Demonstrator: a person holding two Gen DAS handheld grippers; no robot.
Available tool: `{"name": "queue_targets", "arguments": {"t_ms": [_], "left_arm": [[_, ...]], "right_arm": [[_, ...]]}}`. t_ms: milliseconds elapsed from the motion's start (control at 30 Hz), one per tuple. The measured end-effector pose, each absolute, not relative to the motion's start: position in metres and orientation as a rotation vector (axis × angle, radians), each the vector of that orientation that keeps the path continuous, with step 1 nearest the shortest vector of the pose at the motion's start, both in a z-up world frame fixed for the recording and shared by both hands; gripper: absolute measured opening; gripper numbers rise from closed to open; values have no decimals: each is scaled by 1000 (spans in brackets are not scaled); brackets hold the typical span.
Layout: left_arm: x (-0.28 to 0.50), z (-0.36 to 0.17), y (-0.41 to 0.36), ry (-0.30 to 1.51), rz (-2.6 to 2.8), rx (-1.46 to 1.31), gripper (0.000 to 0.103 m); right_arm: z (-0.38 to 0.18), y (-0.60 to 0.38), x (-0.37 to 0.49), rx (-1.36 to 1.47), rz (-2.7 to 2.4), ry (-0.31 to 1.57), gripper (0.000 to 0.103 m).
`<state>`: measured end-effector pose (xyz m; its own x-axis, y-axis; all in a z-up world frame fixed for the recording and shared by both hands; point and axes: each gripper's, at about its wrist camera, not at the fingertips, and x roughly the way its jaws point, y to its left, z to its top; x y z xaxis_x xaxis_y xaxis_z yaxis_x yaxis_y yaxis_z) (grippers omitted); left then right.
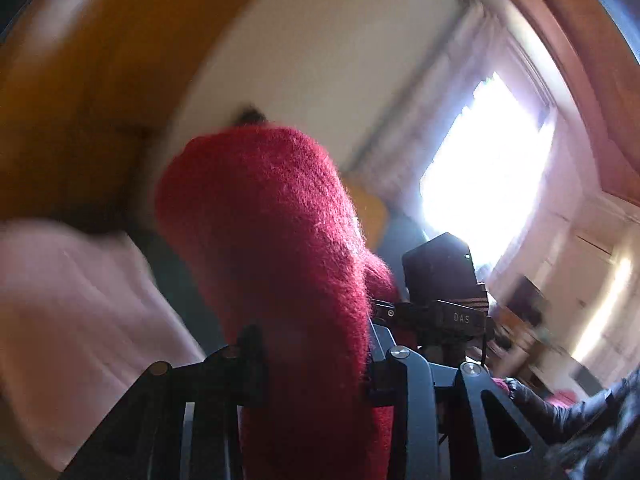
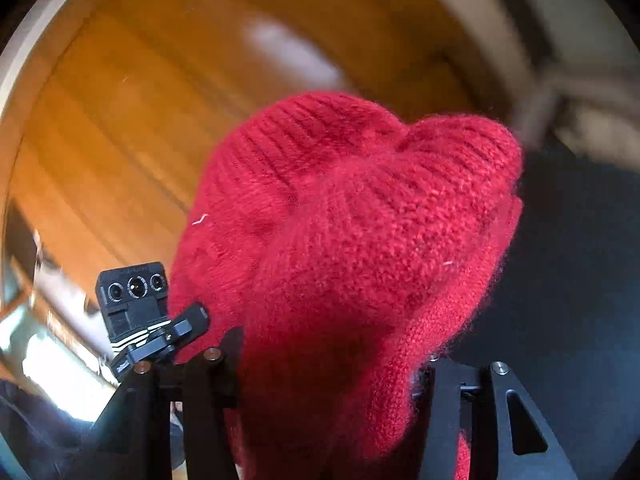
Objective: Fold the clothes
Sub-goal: 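Carry the red sweater bundle with both grippers toward the folded garment stack, then lower the red sweater onto the pink and white stack and open both grippers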
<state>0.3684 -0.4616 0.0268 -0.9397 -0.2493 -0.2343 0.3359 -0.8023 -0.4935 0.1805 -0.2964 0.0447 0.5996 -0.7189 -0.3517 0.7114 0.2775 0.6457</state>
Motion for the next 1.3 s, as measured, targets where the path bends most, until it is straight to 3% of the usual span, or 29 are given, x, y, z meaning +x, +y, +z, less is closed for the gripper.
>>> {"name": "queue_targets", "arguments": {"t_ms": [100,200,333,367,400,500,567,733,900,1067,1200,1300], "left_arm": [[399,45,-506,801,-2580,170,34],[413,15,-557,897,-2360,260,34],[420,-82,-612,1163,-2056,501,38],[428,-104,-616,1219,-2060,445,39],[437,-114,-617,1271,-2096,346,40],[430,-104,-607,1199,-2105,344,40],[419,-94,-601,1092,-2105,387,42],[415,-70,-584,1042,-2019,392,48],[412,-25,-545,674,-1898,396,47],[404,13,-561,442,-2036,411,48],[366,-2,-602,517,-2092,535,48],[354,-32,-641,662,-2040,615,43]], "right_arm": [[89,-372,216,773,-892,58,54],[97,-440,243,772,-871,153,54],[23,-510,272,938,-909,391,54],[-5,-520,279,985,-924,473,55],[-18,-518,274,997,-914,426,58],[-43,-515,258,1041,-880,289,60],[-36,-513,260,998,-907,326,63],[-7,-498,265,900,-984,396,74],[42,-456,265,649,-1117,451,80],[88,-454,270,401,-1135,481,81],[73,-468,269,332,-1050,618,81],[17,-515,307,417,-1062,799,82]]}}
